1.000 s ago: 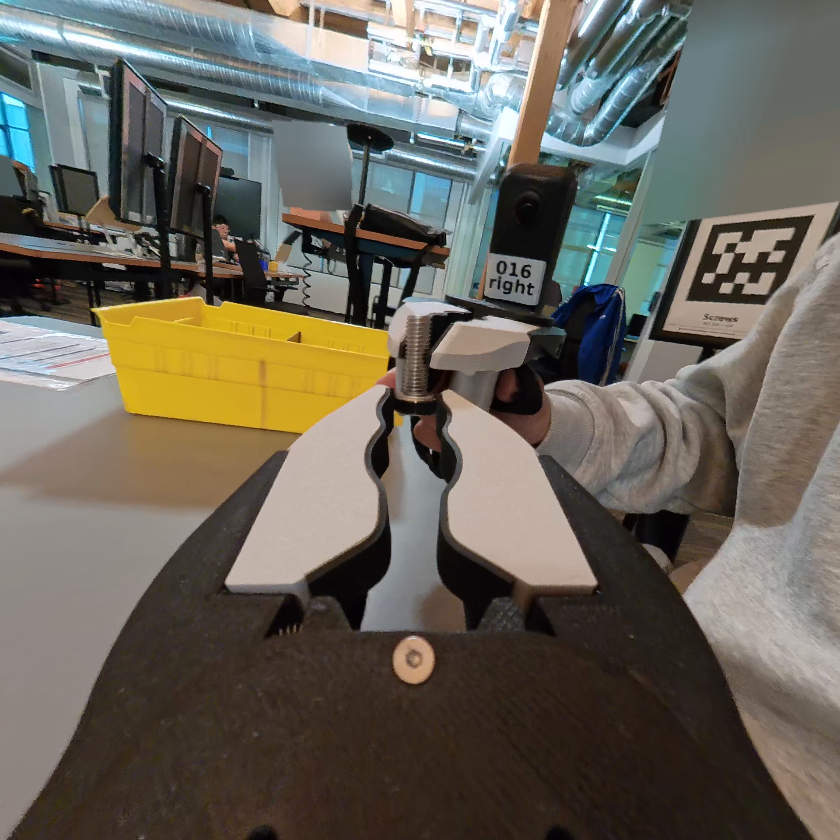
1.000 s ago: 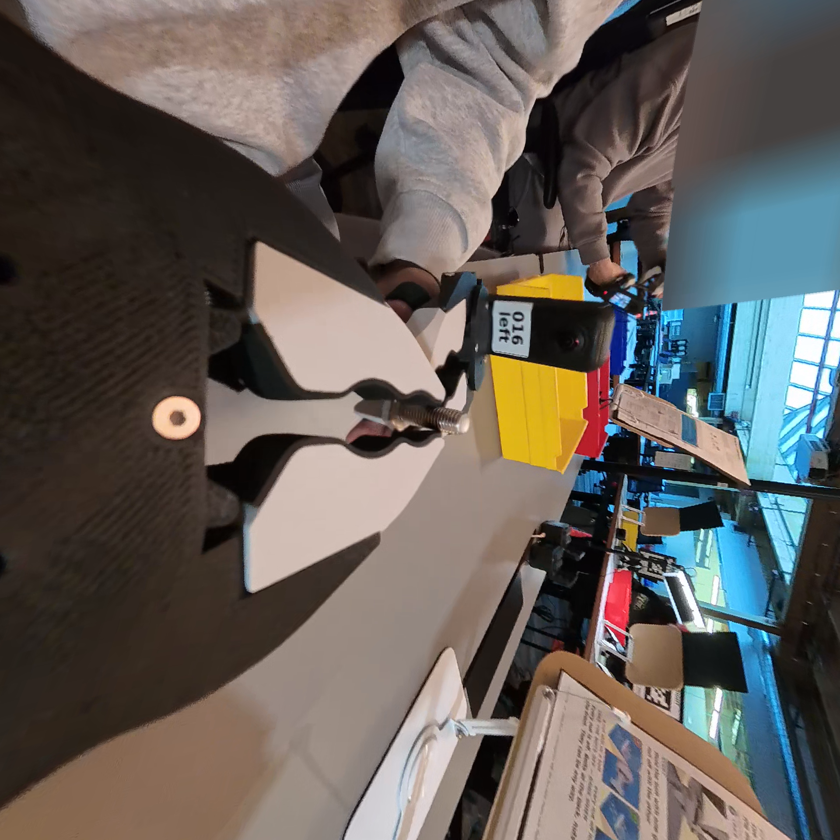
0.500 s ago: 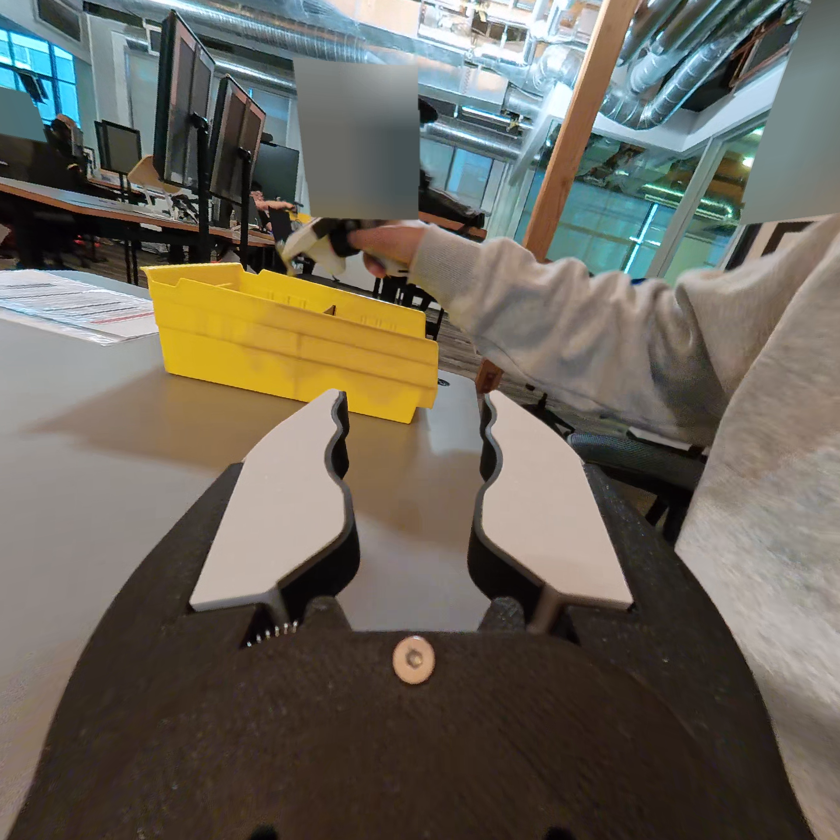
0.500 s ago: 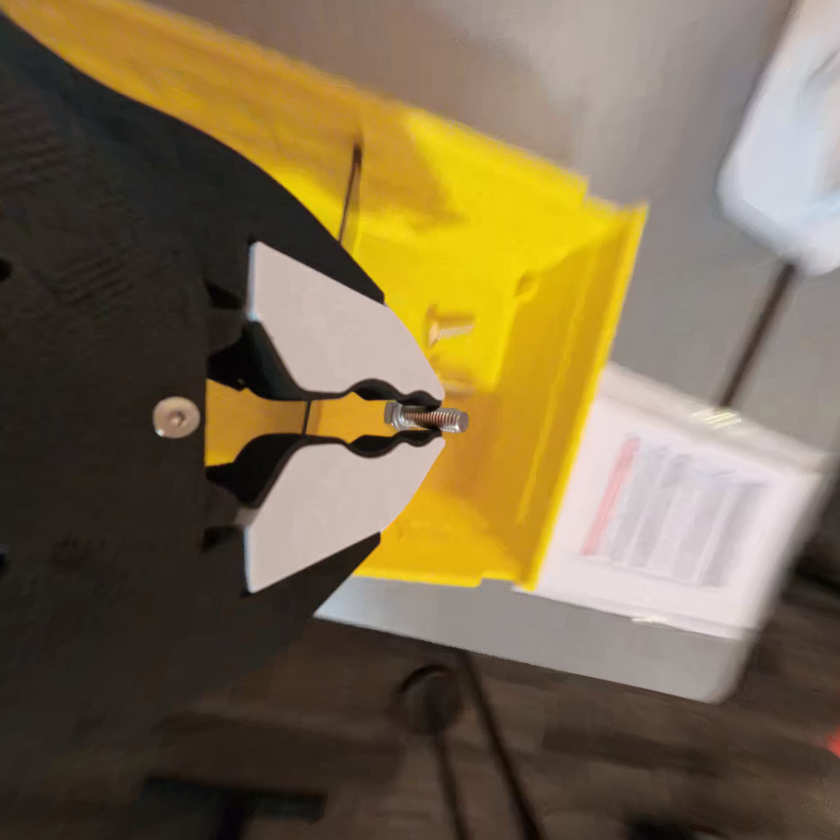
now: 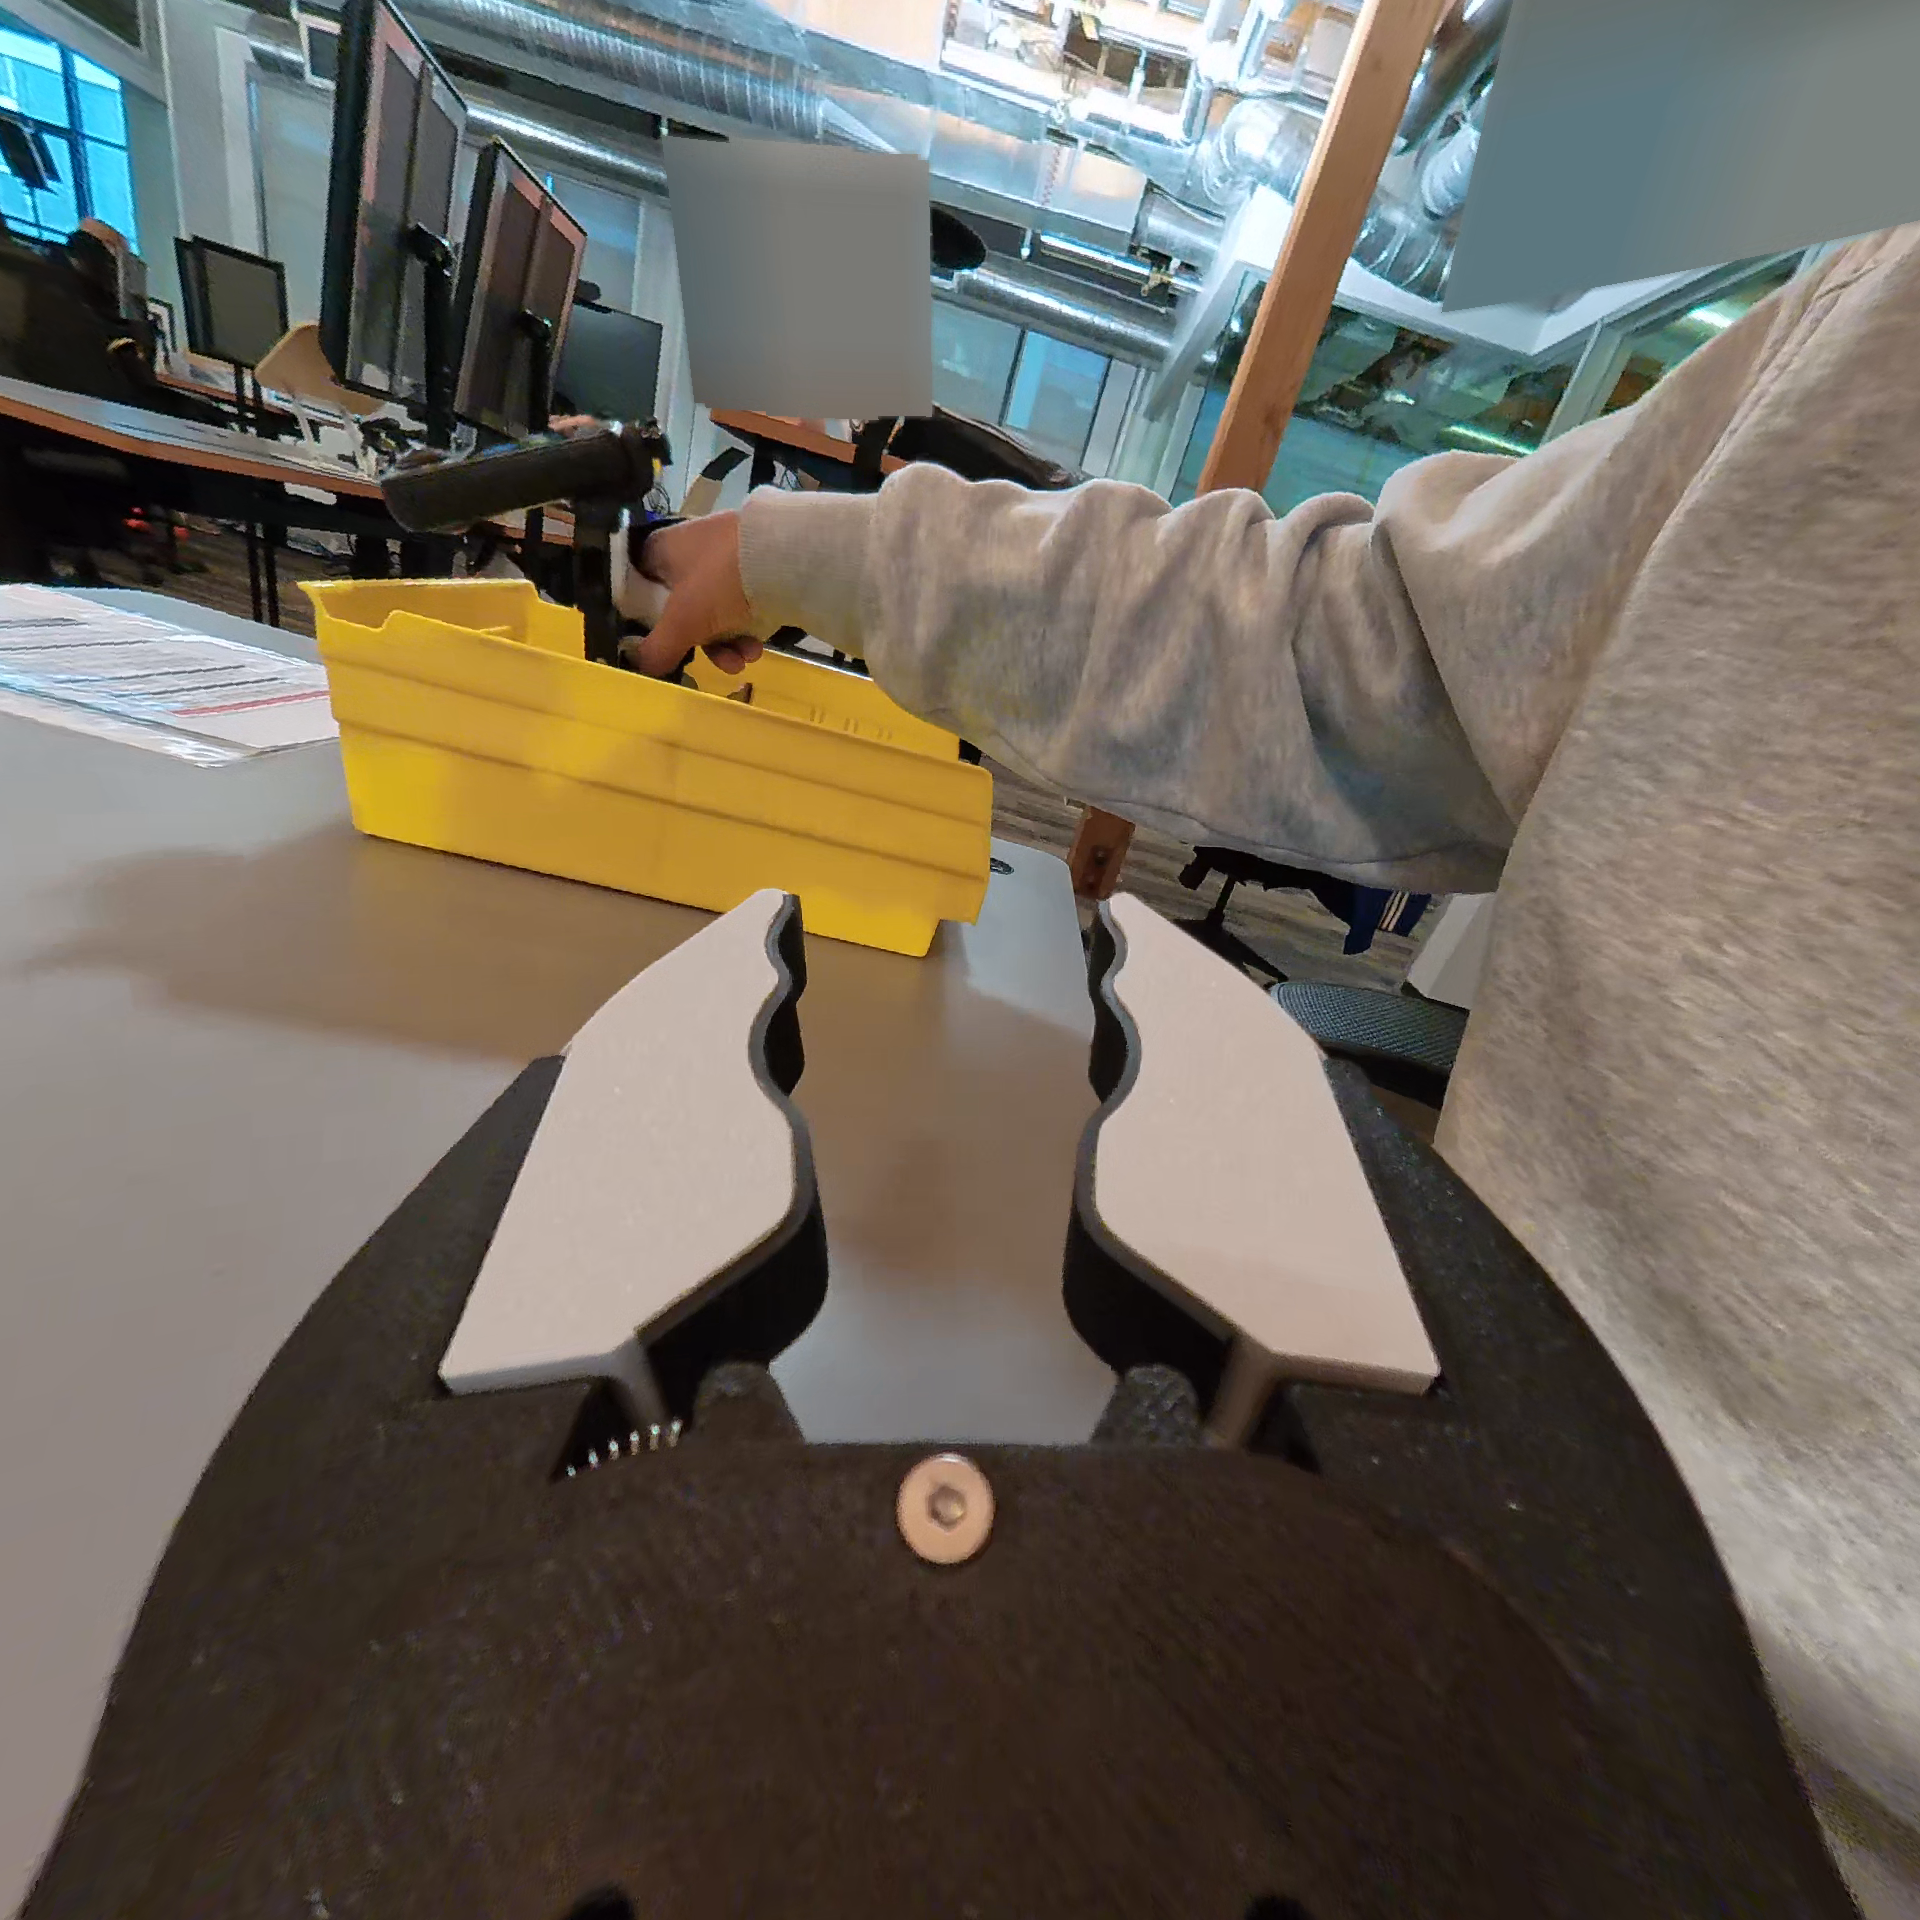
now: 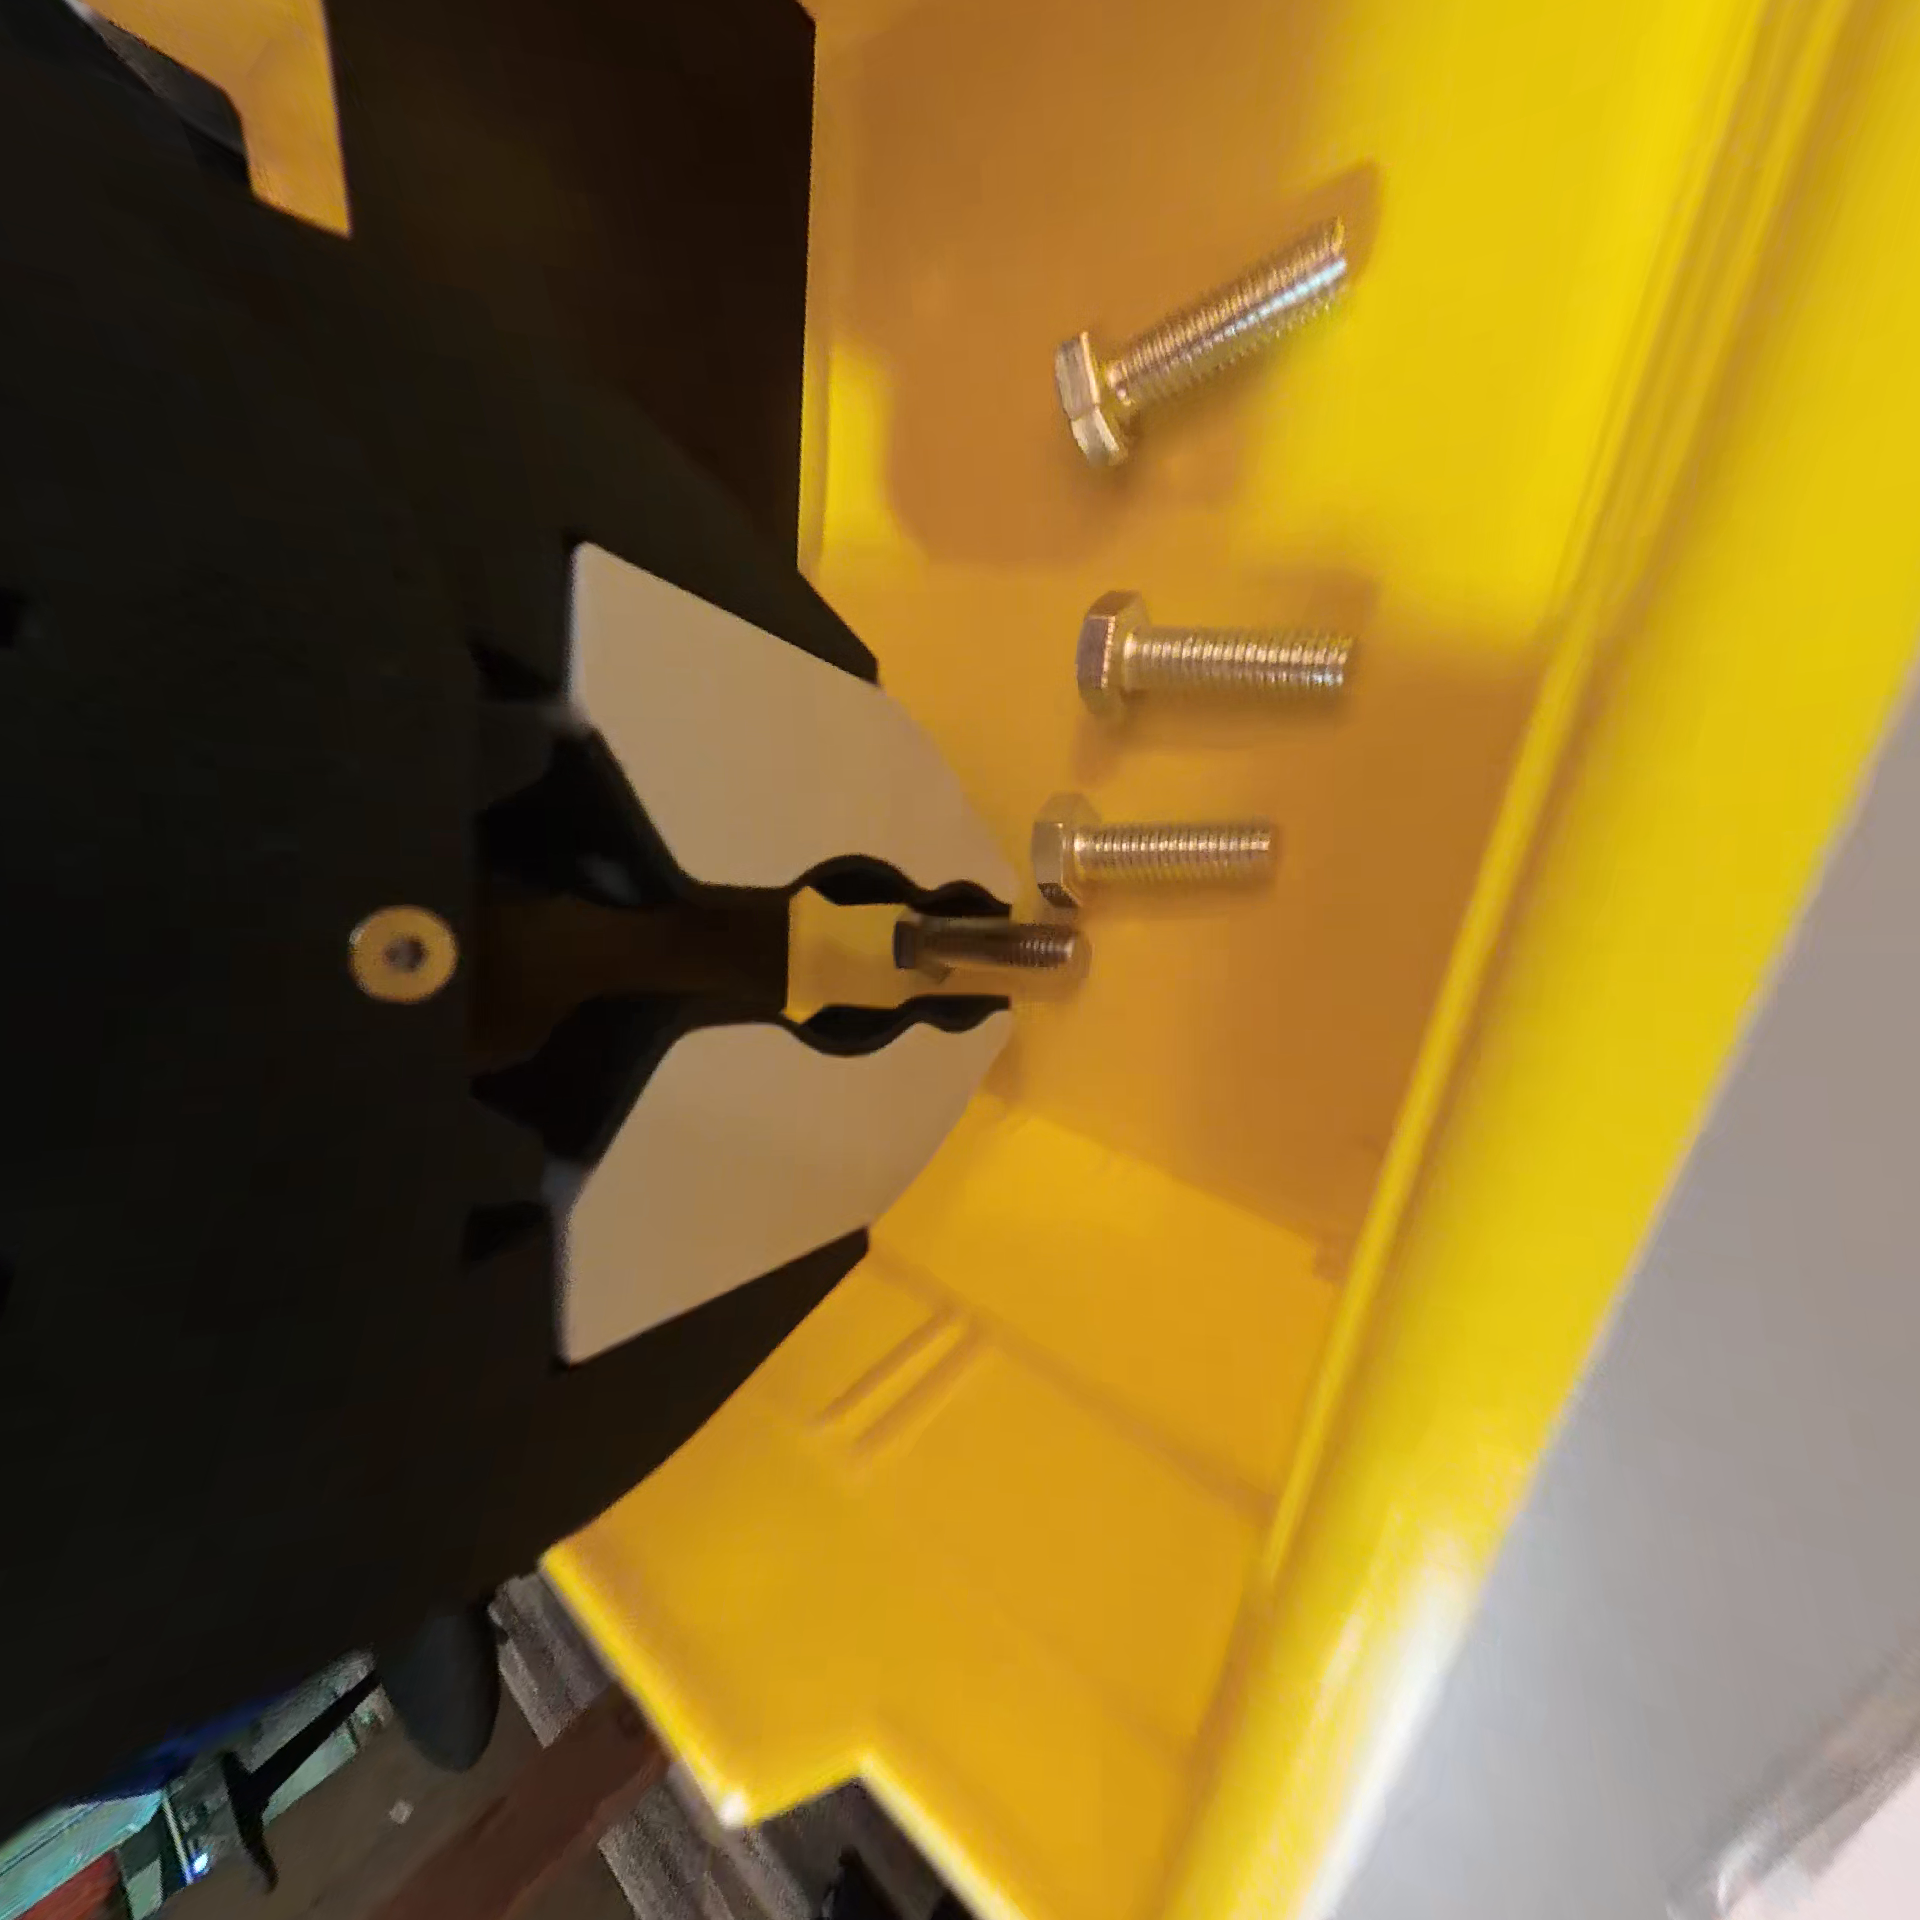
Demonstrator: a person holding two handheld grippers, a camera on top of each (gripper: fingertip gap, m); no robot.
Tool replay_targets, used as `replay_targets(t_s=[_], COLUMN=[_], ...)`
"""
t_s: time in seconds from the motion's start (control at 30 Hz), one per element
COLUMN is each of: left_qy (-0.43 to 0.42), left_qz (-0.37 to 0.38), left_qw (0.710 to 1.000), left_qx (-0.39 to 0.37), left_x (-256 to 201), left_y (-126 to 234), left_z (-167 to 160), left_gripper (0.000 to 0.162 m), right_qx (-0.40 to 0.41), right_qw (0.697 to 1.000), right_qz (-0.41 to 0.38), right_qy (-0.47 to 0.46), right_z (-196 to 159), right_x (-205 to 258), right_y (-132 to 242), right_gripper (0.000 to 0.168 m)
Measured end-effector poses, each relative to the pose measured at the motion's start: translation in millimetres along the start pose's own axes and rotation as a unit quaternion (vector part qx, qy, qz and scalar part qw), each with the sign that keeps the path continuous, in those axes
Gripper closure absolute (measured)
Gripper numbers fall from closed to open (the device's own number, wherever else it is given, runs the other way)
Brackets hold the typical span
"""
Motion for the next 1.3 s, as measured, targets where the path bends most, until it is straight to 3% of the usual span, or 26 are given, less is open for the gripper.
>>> replay_targets(t_s=[0.03,0.13,0.2,0.3,0.37,0.47,0.6,0.73,0.9,1.0,1.13,1.3], left_qy=[0.002,0.001,-0.001,-0.003,-0.001,0.002,0.005,-0.009,-0.014,-0.014,-0.010,-0.037], left_qz=[0.002,0.007,0.009,0.010,0.011,0.011,0.002,-0.006,-0.017,-0.018,-0.013,-0.003], left_qw=[1.000,1.000,1.000,1.000,1.000,1.000,1.000,1.000,0.999,0.999,0.999,0.999], left_qx=[-0.001,-0.001,0.001,0.003,0.001,0.002,0.012,0.025,0.035,0.033,0.029,0.033], left_x=[1,1,1,1,2,2,-4,-11,-17,-18,-18,-26], left_y=[0,1,0,0,0,0,-5,-15,-24,-24,-19,-12], left_z=[0,0,0,0,0,-1,-4,-7,-11,-11,-10,-10], left_gripper=[0.108,0.106,0.106,0.106,0.106,0.106,0.107,0.108,0.110,0.111,0.113,0.121], right_qx=[-0.009,-0.099,-0.217,-0.409,-0.497,-0.574,-0.613,-0.587,-0.577,-0.585,-0.567,-0.521], right_qw=[1.000,0.994,0.975,0.907,0.855,0.789,0.726,0.745,0.756,0.751,0.774,0.809], right_qz=[-0.008,-0.034,-0.049,-0.102,-0.146,-0.194,-0.220,-0.130,-0.037,-0.016,-0.012,0.019], right_qy=[-0.002,-0.009,-0.003,0.007,-0.021,-0.100,-0.223,-0.289,-0.309,-0.305,-0.282,-0.270], right_z=[-1,-6,-14,-51,-93,-160,-233,-245,-217,-202,-185,-167], right_x=[0,3,15,42,55,56,31,10,-3,-6,-11,-10], right_y=[6,44,84,145,169,172,111,46,13,15,10,-3], right_gripper=[0.150,0.142,0.130,0.126,0.126,0.119,0.110,0.076,0.060,0.061,0.063,0.095])
Point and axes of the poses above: each gripper's, where its closed fingertips meet, y back along the fingers, z out of its top, x = y × z across the jaws, the point moved 5 cm from there along y, back along the fingers, and after that the axes turned 2 degrees about -z, right-handed, at the moved point
